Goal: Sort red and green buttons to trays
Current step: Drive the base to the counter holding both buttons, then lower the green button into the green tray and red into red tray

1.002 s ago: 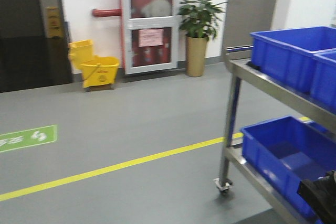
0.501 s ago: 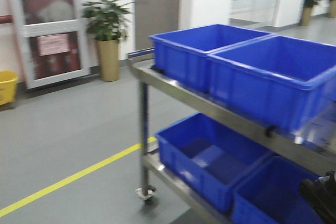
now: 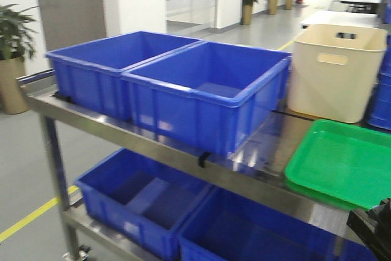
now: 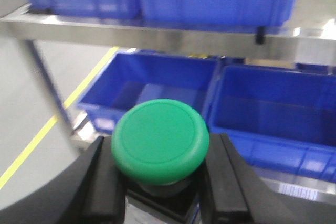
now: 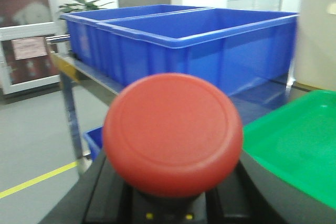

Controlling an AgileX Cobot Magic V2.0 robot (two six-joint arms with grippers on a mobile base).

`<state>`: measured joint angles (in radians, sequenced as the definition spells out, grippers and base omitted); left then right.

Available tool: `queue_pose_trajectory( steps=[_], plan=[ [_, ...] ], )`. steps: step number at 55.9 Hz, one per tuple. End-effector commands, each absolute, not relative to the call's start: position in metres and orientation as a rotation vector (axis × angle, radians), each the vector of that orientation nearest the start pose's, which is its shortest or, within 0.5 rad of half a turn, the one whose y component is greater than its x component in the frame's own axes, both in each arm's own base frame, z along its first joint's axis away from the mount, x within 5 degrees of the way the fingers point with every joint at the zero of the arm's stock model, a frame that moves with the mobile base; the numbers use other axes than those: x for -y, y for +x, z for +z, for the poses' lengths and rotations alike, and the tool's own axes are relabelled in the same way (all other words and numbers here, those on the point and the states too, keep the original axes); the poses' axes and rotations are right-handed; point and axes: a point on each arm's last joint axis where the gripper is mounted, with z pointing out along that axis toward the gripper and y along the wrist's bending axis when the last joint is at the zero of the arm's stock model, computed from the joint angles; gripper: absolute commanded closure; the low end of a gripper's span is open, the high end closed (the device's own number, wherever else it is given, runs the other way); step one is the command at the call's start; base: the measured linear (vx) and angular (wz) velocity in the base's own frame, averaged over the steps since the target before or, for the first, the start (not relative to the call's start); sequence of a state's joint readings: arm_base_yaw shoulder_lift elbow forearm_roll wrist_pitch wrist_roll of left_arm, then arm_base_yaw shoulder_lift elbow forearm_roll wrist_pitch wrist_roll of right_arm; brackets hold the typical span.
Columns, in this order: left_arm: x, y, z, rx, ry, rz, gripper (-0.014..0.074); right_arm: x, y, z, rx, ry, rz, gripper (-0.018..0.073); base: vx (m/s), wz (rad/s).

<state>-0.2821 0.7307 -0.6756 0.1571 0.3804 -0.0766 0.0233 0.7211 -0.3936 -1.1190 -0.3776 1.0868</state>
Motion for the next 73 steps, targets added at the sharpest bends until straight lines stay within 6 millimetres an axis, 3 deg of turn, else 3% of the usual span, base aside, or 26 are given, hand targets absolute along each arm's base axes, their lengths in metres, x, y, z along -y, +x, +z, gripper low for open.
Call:
queue_pose_trajectory(
  steps=[1, 51, 73],
  plan=[
    [0.0393, 0.1474, 0.3569, -1.777, 0.279, -0.123, 0.0595, -0.0363, 0.146, 0.3075, -1.556, -0.288, 0.334, 0.0568, 0.16, -0.47],
    [0.0393, 0.1474, 0.3569, -1.776, 0.279, -0.123, 0.0594, -0.0363, 0.146, 0.3075, -1.556, -0.288, 0.334, 0.0568, 0.15, -0.49],
    [0.0393, 0.1474, 0.3569, -1.776, 0.279, -0.123, 0.0594, -0.0363, 0.146, 0.3075, -1.556, -0.288, 0.334, 0.0568, 0.19, -0.21]
  ],
)
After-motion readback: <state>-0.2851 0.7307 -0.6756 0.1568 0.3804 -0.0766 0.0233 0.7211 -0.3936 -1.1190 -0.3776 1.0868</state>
